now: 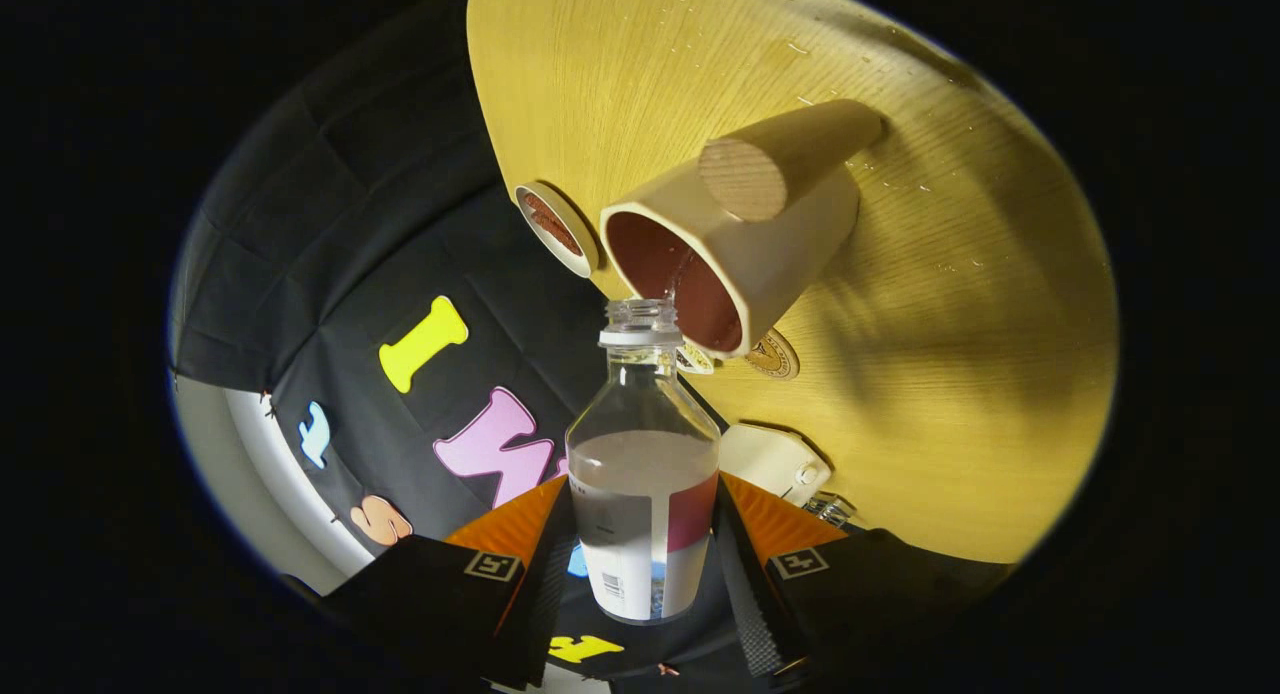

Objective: Take the bottle from table, then pour the juice into the cup, finally place the bottle on the coaster

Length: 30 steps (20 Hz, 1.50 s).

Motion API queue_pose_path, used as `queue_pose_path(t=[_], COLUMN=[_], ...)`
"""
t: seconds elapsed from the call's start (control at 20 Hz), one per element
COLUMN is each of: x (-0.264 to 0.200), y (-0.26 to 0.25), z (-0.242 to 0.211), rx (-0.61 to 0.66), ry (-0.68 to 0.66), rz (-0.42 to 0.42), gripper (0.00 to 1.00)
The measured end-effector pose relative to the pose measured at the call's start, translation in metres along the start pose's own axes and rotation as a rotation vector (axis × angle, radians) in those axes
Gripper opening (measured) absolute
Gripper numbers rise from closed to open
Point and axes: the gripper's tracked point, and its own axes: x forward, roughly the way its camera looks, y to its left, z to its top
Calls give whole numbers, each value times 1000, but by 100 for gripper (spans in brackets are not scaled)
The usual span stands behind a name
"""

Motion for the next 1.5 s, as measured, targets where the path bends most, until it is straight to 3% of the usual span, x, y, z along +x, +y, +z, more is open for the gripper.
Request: queue_pose_path(t=[0.45,0.65,0.85,1.1,1.5], x=[4,1,5,9,0], y=[20,31,25,18,20], z=[7,14,9,-2,-26], rx=[201,226,221,166,-189], ry=[-55,-84,-71,-49,0], rz=[24,51,26,-3,-24], gripper=[75,75,75,75,75])
